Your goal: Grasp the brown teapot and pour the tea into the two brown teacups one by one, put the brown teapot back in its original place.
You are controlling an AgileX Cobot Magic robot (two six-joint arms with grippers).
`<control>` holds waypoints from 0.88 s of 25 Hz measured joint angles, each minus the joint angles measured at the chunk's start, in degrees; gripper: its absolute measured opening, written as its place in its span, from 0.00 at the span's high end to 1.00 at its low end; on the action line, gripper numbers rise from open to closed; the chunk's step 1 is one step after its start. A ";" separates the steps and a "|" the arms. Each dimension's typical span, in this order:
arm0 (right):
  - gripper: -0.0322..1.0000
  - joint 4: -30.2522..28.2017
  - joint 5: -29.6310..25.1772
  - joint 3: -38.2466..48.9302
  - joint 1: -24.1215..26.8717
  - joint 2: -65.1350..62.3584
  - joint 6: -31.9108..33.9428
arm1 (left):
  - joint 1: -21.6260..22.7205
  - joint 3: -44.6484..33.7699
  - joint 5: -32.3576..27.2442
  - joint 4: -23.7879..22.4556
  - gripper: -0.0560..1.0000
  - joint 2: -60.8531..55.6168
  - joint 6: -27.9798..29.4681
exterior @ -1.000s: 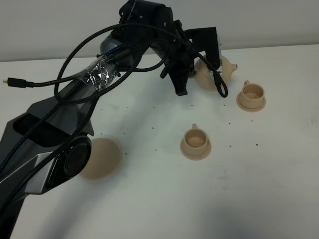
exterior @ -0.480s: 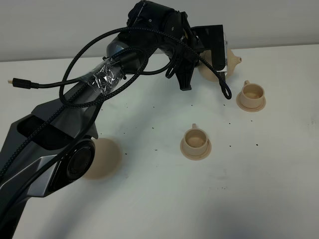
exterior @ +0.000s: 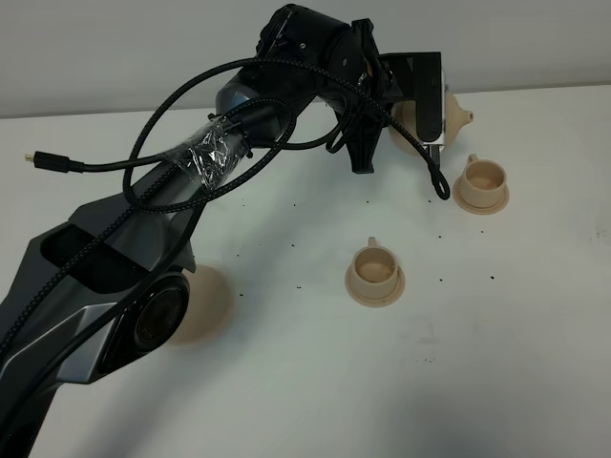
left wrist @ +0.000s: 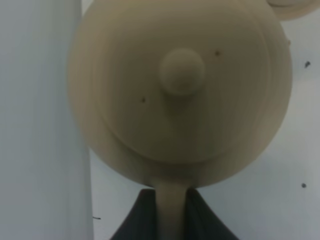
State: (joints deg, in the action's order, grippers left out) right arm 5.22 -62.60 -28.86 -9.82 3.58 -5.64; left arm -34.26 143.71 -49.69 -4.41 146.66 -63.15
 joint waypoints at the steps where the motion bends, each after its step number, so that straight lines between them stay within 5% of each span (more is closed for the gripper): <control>1: 0.74 0.00 0.00 0.00 0.00 0.00 0.00 | -0.06 0.00 -0.39 0.00 0.83 0.06 -0.40; 22: 0.74 0.00 0.00 0.00 0.00 0.00 0.00 | -1.42 -0.05 -0.94 -0.02 0.83 1.80 -2.35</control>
State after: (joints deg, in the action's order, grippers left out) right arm 5.22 -62.60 -28.86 -9.82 3.58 -5.64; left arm -35.68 143.66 -50.64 -4.43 148.46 -65.50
